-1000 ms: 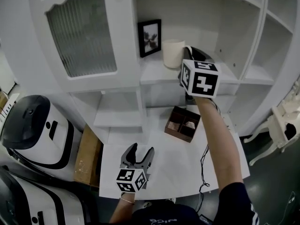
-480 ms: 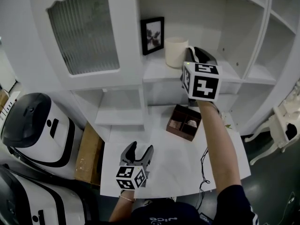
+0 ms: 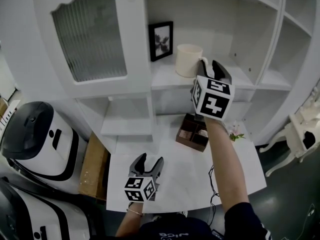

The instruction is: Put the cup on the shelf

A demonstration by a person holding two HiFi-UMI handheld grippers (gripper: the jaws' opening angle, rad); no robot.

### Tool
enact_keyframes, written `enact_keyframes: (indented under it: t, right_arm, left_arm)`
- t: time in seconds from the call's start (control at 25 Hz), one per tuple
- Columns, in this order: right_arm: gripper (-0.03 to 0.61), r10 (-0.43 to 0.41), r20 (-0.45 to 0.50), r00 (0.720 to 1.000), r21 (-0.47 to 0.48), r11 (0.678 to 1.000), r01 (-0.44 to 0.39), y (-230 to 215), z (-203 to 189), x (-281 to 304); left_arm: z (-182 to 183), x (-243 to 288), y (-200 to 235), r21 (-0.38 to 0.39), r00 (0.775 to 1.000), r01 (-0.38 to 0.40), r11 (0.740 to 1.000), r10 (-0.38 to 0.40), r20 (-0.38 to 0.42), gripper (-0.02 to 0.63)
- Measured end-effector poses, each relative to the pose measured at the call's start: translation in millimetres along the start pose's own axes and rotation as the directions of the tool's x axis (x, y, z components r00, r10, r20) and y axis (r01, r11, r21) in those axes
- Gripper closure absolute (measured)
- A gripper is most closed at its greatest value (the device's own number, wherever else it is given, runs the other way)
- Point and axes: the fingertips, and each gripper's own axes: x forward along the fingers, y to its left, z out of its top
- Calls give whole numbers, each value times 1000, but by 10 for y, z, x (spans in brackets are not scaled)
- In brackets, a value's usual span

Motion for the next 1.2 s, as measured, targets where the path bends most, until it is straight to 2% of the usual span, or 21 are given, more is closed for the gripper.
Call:
enact_keyframes:
  t: [0.16, 0.32, 0.56, 0.88, 1.08, 1.2]
  right_arm:
    - [373, 24, 33, 999, 21, 999, -24, 17, -15, -64]
    - [341, 105, 66, 992, 23, 994, -106, 121, -51, -172]
    - [339, 186, 120, 975, -51, 982, -181, 236, -129, -498]
    - [341, 291, 143, 946, -192, 946, -262, 373, -452, -1148]
    - [339, 363, 160, 918, -200, 923, -330, 377, -731, -1571]
    - [339, 370, 131, 920, -183, 921, -344, 337, -977, -1762]
  left_arm:
    - [-52, -9, 13, -9, 1000, -1, 1000, 1, -13, 314]
    - [-94, -15, 15, -8, 1000, 0, 1000, 0, -18, 314]
    - [-87, -46, -38, 16, 1000, 1, 1000, -2, 4, 314]
    - [-67, -138, -79, 70, 999, -18, 997, 14, 49, 314]
    - [-52, -227, -129, 143, 997, -25, 989, 13, 79, 314]
    - [9, -316, -156, 166, 990, -22, 986, -2, 142, 318]
